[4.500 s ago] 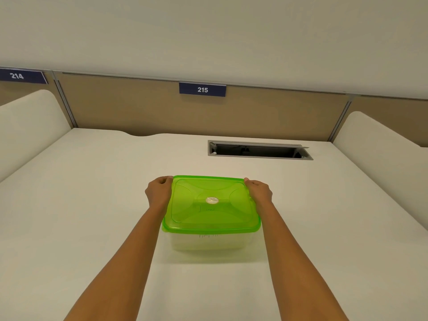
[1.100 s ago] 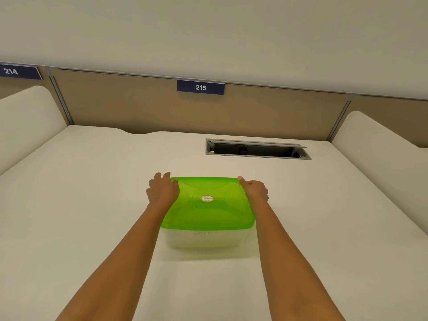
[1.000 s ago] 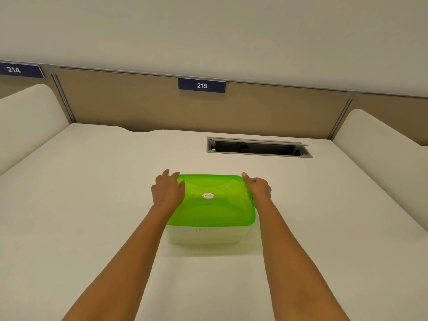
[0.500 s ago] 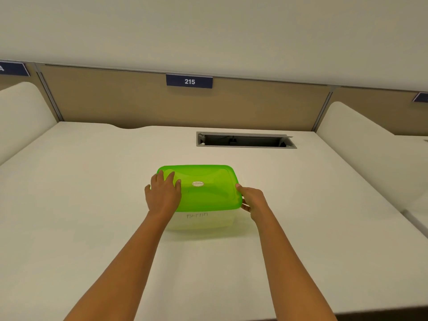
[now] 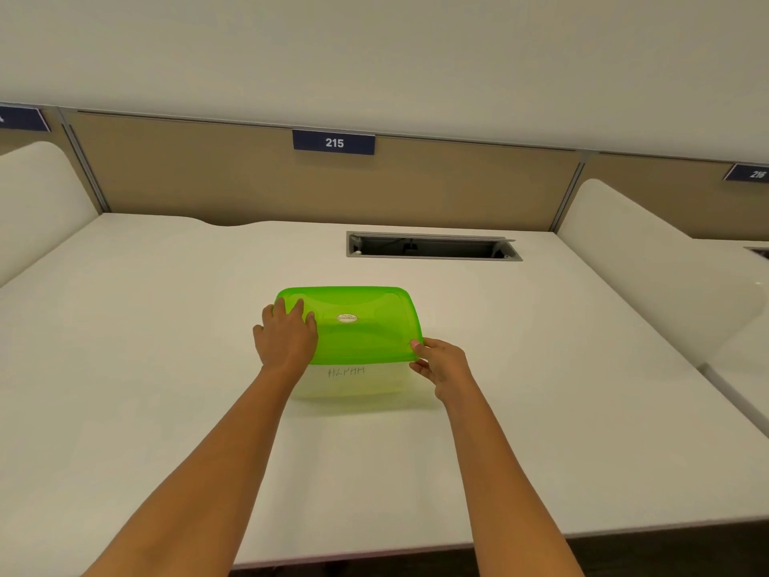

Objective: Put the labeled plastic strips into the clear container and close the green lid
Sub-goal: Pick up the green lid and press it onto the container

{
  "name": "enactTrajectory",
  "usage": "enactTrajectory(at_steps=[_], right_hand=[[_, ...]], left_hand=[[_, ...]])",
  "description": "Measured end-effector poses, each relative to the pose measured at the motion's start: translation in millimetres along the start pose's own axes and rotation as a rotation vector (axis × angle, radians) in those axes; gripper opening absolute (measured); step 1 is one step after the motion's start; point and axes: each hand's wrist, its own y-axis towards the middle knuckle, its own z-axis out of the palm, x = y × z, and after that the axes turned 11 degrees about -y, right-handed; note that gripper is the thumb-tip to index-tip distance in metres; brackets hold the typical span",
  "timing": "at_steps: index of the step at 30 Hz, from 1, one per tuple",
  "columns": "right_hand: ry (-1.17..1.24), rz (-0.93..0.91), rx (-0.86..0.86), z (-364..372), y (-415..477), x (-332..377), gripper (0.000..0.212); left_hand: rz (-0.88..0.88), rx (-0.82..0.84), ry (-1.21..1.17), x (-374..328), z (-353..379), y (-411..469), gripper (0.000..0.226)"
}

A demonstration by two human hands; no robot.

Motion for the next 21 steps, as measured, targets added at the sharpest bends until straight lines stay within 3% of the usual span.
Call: enactTrajectory(at_steps=[2,5,8,11,21], right_hand=[[-0.015,0.009,-0.006,1.1,1.9,1.8,0.037],[-0.013,0.024,-0.002,2.4,2.2,5.0,0.036],[0.038,0.024,0.028,0.6,-1.4,6.1,0.037],[0.068,0.024,0.043,-1.2,-5.0,6.2,0.038],[0.095,0.047,0.06,-1.5,-4.3,5.3,0.039]], left_hand=[[0.003,0.001,-0.033,0.1,-1.8,1.3,0.045],[-0.046,-0.08,-0.261,5.3,-7.6,0.7,0.042],[-0.234,-0.163,-0.449,15.9,-12.1,-6.9,0.044],[-0.384,-0.122,-0.447,24.1,-11.8,-12.6,0.052],[-0.473,-0.111,-0.559,27.4,-11.7,-14.9,0.051]])
